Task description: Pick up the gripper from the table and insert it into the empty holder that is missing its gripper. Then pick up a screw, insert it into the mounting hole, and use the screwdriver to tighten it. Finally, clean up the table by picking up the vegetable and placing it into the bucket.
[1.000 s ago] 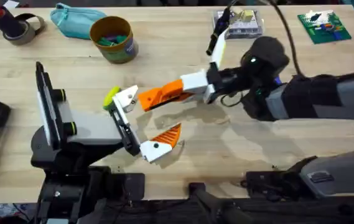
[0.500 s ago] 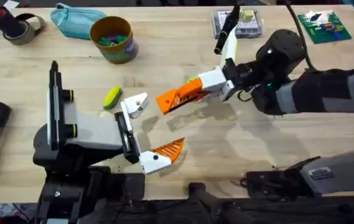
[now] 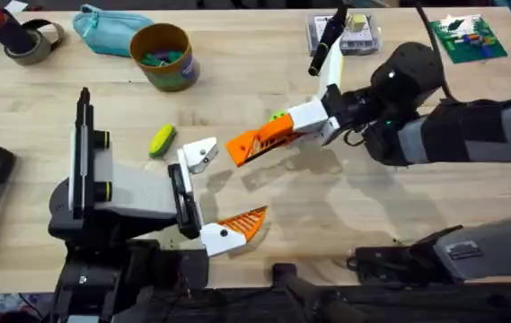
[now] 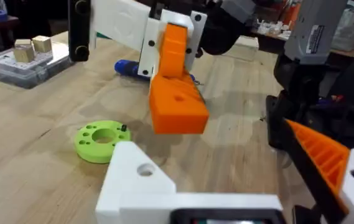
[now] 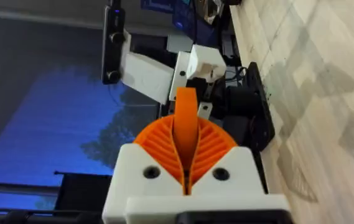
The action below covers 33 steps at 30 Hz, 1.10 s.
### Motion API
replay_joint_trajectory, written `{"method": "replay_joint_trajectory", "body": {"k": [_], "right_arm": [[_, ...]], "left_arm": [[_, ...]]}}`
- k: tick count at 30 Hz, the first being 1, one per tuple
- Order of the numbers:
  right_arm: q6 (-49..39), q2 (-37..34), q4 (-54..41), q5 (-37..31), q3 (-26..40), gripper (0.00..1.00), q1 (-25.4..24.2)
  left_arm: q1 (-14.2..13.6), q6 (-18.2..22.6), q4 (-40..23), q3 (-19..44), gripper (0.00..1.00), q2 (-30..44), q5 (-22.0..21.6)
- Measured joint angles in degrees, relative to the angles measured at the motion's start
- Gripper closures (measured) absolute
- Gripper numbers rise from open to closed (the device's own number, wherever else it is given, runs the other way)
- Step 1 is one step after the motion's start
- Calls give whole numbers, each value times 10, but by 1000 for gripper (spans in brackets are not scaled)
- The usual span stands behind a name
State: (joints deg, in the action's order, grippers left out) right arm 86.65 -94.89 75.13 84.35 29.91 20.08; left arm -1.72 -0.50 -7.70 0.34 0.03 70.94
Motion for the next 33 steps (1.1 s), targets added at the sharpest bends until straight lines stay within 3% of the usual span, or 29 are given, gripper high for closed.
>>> {"method": "replay_joint_trajectory", "body": {"k": [26,33], "right_arm": [[2,0,22,-2,-1,979,0],[12,42,57,-26,-35,979,0]], "left_arm": [[0,1,0,0,14,0,0],[0,1,0,0,15,0,0]]}}
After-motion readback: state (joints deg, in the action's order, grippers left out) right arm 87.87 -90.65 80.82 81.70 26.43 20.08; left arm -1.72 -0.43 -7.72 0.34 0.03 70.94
